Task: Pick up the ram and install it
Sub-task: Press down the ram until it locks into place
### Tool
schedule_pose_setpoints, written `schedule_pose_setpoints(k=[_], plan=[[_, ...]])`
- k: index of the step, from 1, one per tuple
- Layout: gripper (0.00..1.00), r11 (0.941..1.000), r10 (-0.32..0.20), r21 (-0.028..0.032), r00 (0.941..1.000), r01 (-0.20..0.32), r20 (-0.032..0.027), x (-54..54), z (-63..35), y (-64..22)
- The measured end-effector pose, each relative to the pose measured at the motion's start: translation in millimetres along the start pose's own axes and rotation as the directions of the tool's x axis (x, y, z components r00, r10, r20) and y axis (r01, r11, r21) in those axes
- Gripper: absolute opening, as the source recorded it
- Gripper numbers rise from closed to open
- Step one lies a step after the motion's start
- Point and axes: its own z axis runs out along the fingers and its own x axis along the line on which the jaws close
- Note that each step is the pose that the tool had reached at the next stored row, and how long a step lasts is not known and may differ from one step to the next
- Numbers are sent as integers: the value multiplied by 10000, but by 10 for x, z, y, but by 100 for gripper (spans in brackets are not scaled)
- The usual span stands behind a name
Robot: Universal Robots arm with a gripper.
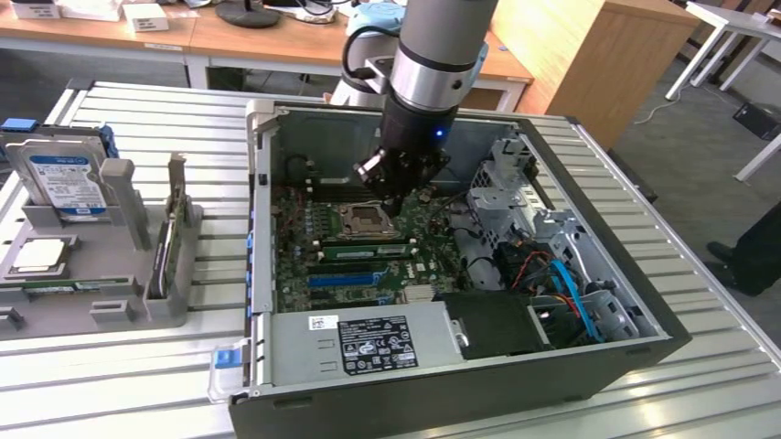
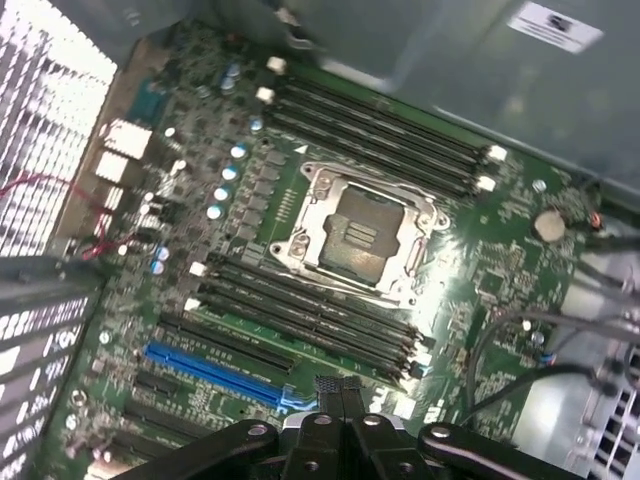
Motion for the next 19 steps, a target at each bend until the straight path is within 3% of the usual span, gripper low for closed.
schedule_pose_setpoints(k=[5, 9, 14, 19], plan=[[11, 9959, 909, 19, 9959, -909, 27, 0, 1, 0], [11, 9865, 1638, 31, 9865, -1638, 50, 0, 1, 0], [11, 9678, 2516, 45, 9678, -2516, 79, 0, 2, 0], [11, 9408, 3390, 56, 9407, -3390, 110, 0, 3, 0]])
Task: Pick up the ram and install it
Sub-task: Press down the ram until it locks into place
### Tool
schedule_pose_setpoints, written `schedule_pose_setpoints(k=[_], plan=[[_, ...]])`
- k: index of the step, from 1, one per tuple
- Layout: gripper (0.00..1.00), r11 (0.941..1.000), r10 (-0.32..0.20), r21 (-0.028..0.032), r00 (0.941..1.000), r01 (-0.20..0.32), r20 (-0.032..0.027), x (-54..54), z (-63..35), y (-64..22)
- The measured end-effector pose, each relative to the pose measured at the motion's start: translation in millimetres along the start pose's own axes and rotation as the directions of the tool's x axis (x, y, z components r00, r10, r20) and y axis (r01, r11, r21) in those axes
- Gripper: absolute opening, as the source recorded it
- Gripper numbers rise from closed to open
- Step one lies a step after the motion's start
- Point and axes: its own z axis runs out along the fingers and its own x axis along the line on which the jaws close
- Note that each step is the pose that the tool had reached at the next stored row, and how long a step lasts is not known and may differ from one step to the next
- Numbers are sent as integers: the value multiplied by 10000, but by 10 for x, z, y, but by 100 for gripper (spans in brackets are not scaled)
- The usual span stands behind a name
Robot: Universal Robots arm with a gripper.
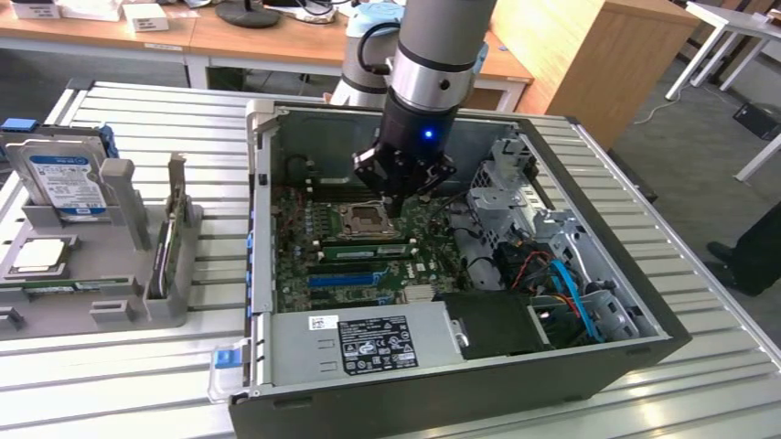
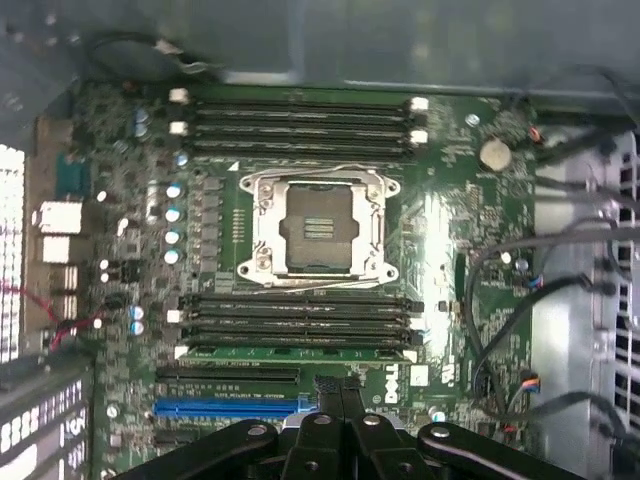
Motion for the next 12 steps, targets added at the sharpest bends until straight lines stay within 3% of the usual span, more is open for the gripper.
schedule_pose_setpoints(k=[4, 12], plan=[[11, 9978, 662, 13, 9978, -662, 19, 0, 1, 0], [11, 9975, 710, 15, 9975, -710, 22, 0, 1, 0]])
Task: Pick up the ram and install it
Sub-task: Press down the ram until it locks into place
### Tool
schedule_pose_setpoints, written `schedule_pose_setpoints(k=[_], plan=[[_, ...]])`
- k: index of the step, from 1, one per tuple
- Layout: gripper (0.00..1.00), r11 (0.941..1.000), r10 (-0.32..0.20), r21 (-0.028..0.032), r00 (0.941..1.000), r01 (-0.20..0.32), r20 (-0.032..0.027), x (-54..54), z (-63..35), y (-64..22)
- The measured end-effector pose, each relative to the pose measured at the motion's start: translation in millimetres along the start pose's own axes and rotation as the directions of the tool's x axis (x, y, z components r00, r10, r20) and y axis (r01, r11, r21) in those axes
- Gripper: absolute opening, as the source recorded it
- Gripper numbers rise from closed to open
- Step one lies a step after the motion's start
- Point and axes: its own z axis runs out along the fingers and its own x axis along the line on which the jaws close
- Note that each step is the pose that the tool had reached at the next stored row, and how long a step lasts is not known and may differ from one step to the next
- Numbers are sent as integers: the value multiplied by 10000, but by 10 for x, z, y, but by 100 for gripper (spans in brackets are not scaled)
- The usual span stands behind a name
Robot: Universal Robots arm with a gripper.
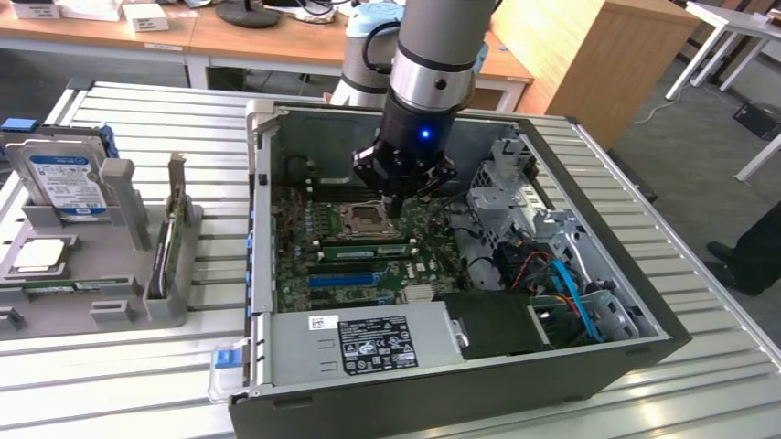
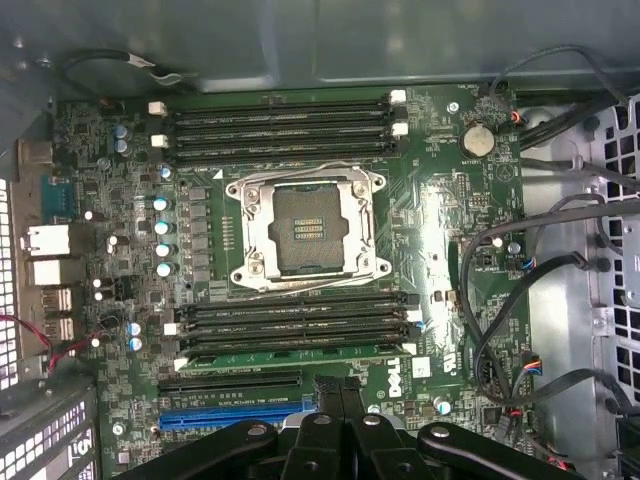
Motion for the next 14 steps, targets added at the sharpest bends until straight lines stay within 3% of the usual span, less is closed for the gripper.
schedule_pose_setpoints(k=[14], plan=[[11, 10000, 0, -1, 10000, 0, 0, 116, 2, 1]])
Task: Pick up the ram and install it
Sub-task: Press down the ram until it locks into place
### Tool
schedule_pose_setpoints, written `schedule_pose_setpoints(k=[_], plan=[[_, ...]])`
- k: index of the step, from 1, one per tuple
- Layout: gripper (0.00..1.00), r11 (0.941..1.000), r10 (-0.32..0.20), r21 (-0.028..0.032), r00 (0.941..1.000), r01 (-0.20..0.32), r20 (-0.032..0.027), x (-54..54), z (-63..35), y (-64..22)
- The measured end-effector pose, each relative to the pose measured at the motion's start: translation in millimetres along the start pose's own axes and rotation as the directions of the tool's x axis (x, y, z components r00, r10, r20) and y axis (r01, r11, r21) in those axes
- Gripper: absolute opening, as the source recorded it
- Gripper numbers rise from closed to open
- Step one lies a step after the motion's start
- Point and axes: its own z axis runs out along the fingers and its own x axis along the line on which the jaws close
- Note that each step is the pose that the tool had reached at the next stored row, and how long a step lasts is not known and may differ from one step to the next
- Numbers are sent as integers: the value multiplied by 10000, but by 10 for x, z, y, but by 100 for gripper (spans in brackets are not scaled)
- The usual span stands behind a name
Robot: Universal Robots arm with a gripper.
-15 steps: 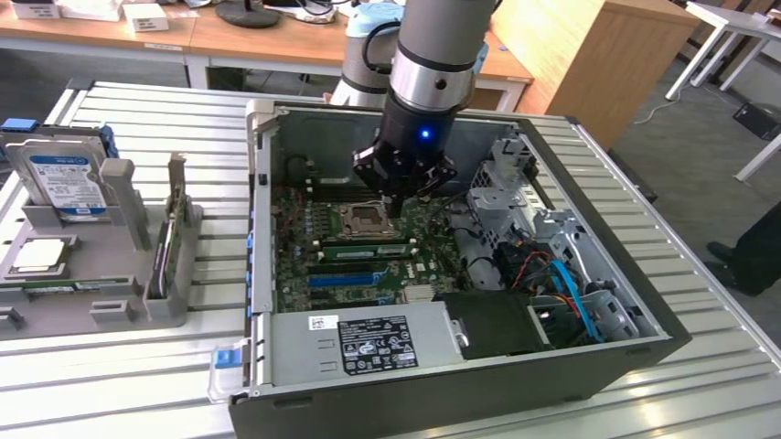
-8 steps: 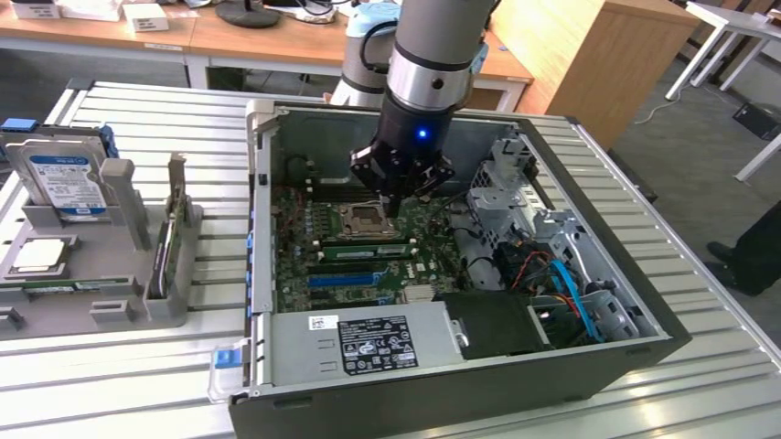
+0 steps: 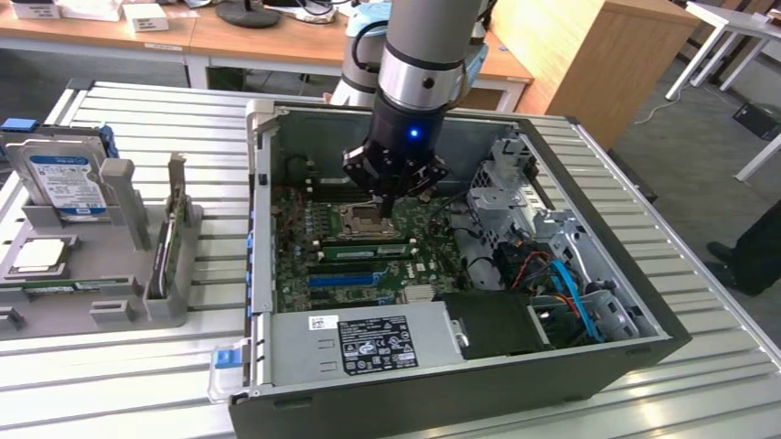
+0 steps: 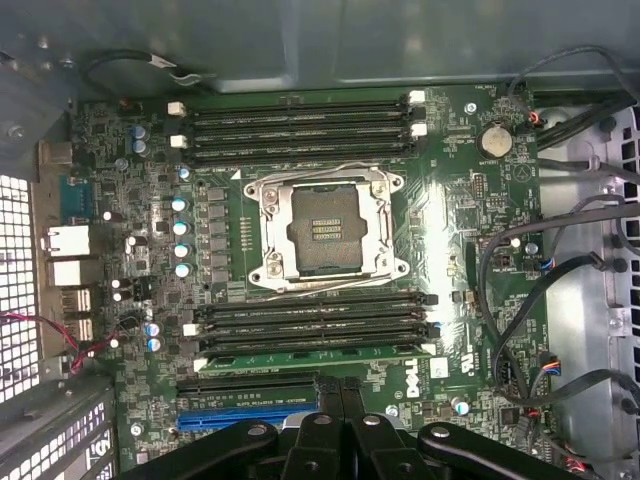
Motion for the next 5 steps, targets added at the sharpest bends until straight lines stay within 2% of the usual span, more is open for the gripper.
schedule_pose_setpoints(k=[5], plan=[[11, 10000, 0, 0, 10000, 0, 0, 0, 0, 0]])
